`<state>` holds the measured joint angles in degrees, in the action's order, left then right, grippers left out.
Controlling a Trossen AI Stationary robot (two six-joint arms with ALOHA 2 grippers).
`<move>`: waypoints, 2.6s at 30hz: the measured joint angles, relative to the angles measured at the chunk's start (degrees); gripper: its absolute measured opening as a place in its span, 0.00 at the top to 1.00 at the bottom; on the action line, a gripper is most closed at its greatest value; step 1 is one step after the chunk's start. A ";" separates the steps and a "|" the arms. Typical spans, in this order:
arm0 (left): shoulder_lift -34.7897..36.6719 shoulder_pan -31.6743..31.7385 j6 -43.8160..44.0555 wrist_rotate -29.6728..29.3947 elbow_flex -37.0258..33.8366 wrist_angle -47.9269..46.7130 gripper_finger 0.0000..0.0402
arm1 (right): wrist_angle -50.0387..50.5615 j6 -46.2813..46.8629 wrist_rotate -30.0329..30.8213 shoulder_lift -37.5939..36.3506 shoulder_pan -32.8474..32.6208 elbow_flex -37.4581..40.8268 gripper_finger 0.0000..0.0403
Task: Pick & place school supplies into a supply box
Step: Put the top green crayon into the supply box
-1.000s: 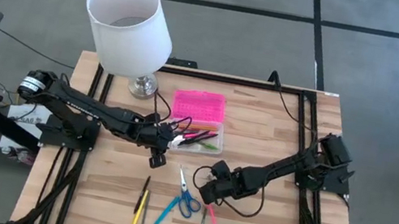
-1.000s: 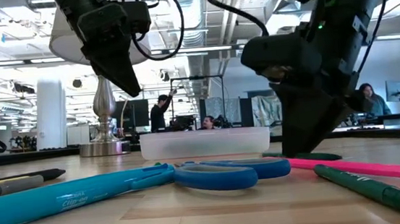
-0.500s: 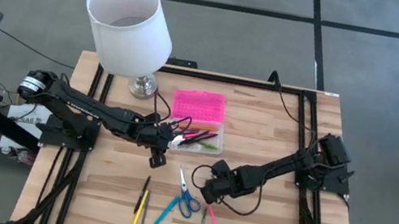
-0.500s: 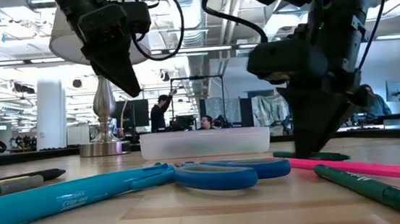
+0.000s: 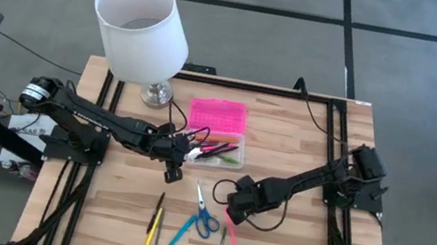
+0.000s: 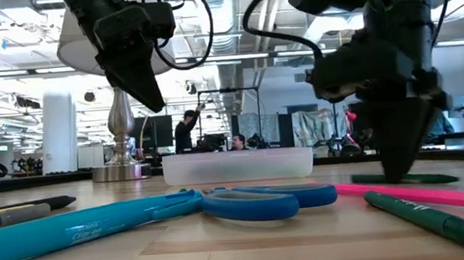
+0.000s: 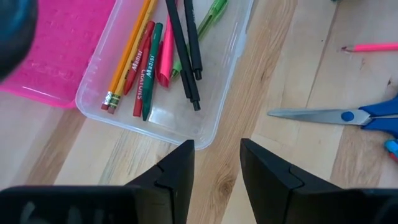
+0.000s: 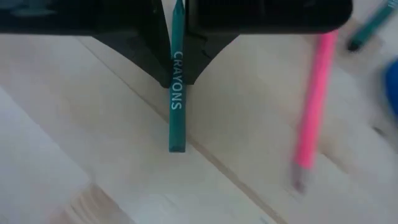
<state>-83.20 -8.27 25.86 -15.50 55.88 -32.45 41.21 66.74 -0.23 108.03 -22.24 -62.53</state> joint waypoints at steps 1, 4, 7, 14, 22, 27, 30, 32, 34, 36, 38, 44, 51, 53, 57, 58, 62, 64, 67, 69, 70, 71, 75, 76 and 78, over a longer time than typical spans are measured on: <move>0.00 -0.02 0.03 -0.08 0.00 0.00 0.69 | 1.62 -0.54 -0.57 0.08 -0.02 -0.38 0.95; 0.00 -0.02 0.04 -0.32 0.00 0.00 0.69 | 4.52 -1.25 -1.78 0.17 -0.07 -0.85 0.95; 0.00 -0.02 0.05 -0.67 0.00 0.00 0.69 | 5.29 -1.76 -3.97 0.17 0.68 -0.85 0.96; 0.00 -0.04 0.43 -1.38 0.00 0.00 0.69 | 5.72 -3.91 -6.31 0.17 1.74 -0.85 0.96; 0.00 -0.04 0.87 -1.40 0.00 0.00 0.69 | 6.04 -7.58 -5.60 0.22 2.10 -1.11 0.98; 0.00 -0.04 1.43 -1.42 0.00 -0.01 0.69 | 8.69 -12.09 -3.35 0.51 2.03 -3.63 0.99; 0.00 -0.04 1.47 -1.46 0.00 -0.02 0.69 | 11.34 -14.84 -0.96 0.72 2.11 -5.10 0.99; 0.00 -0.04 1.58 -1.47 0.00 -0.02 0.69 | 11.88 -16.80 0.07 0.62 2.18 -6.36 0.99; 0.00 -0.04 1.66 -1.63 0.00 -0.02 0.69 | 13.16 -19.03 0.59 0.59 2.21 -7.09 0.99; 0.00 -0.04 1.74 -1.86 0.00 -0.02 0.69 | 13.40 -20.54 1.32 0.61 2.14 -7.61 0.99; 0.00 -0.04 1.81 -1.91 0.00 -0.02 0.69 | 13.72 -21.30 2.00 0.54 2.30 -8.14 0.99; 0.00 -0.04 2.30 -1.91 0.00 -0.02 0.69 | 16.43 -25.03 2.47 0.25 3.82 -9.52 0.99; 0.00 -0.13 2.47 -2.02 -0.02 -0.51 0.69 | 17.24 -29.59 4.25 -3.37 6.46 -11.95 0.99; 0.00 -0.37 2.50 -2.79 -0.04 -0.89 0.69 | 17.30 -31.11 5.80 -5.38 7.38 -12.32 0.99; 0.00 -1.03 2.57 -4.53 -0.04 -1.28 0.69 | 15.05 -36.38 8.28 -9.40 9.99 -13.04 0.99; 0.00 -1.14 2.80 -4.78 -0.04 -1.26 0.69 | 14.18 -38.02 8.63 -10.34 10.98 -13.04 0.99; 0.00 -1.51 3.38 -4.92 -0.04 -1.16 0.69 | 8.99 -45.03 8.96 -11.99 15.50 -13.00 0.99; 0.00 -1.78 4.10 -4.90 -0.04 -1.20 0.69 | 4.95 -48.55 7.58 -12.10 17.78 -13.11 0.99; 0.00 -2.60 5.49 -4.94 -0.04 -1.30 0.69 | 1.46 -52.87 4.82 -11.50 20.70 -13.06 0.99; 0.00 -3.38 6.52 -5.11 -0.04 -1.40 0.69 | -0.94 -54.49 3.47 -10.16 22.19 -13.15 0.99; 0.00 -3.88 7.12 -5.38 -0.04 -1.57 0.69 | -0.14 -55.13 3.06 -9.77 22.95 -12.90 0.99; 0.00 -4.41 7.84 -5.76 -0.04 -1.84 0.69 | -0.20 -55.68 2.92 -9.06 23.61 -12.90 0.99; 0.00 -6.84 10.80 -7.89 -0.04 -3.28 0.69 | -0.96 -57.72 2.73 -5.47 25.52 -12.96 0.99; 0.00 -7.42 11.43 -8.31 -0.04 -3.58 0.69 | -1.71 -58.01 2.61 -4.63 25.96 -12.96 0.99; 0.00 -8.51 12.68 -9.16 -0.04 -3.89 0.69 | -2.29 -58.25 2.47 -3.08 26.71 -13.02 0.98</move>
<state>-83.20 -16.79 38.54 -24.66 55.83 -36.33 38.93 8.49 2.25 104.95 4.47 -75.55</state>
